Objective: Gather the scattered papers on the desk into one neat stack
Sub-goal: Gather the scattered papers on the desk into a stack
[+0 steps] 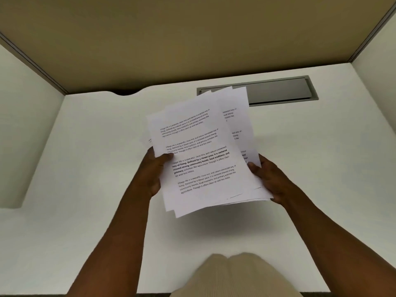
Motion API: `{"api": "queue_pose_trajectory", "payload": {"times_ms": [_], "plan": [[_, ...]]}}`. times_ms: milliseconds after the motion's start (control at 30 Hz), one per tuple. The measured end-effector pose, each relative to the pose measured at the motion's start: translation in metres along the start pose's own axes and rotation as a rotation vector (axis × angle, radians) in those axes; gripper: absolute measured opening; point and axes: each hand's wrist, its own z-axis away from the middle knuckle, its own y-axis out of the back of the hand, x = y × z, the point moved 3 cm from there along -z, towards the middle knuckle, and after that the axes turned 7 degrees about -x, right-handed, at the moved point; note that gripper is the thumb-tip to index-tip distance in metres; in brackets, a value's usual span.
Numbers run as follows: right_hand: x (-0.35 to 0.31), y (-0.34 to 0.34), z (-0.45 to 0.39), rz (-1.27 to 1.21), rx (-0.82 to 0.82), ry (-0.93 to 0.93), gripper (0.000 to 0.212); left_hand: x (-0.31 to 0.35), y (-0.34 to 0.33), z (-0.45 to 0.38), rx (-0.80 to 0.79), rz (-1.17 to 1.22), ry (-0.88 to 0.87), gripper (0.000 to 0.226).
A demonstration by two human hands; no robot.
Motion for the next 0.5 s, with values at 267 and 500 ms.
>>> {"api": "queue_pose_trajectory", "payload": {"times_ms": [267, 500], "plan": [[-0.007, -0.012, -0.005, 0.149, -0.011, -0.007, 0.031, -0.018, -0.009, -0.007, 0.025, -0.006, -0.015, 0.046], [-0.026, -0.010, -0.013, 0.128, 0.085, 0.037, 0.035, -0.012, -0.027, -0.005, 0.027, -0.029, -0.119, 0.038]]}}
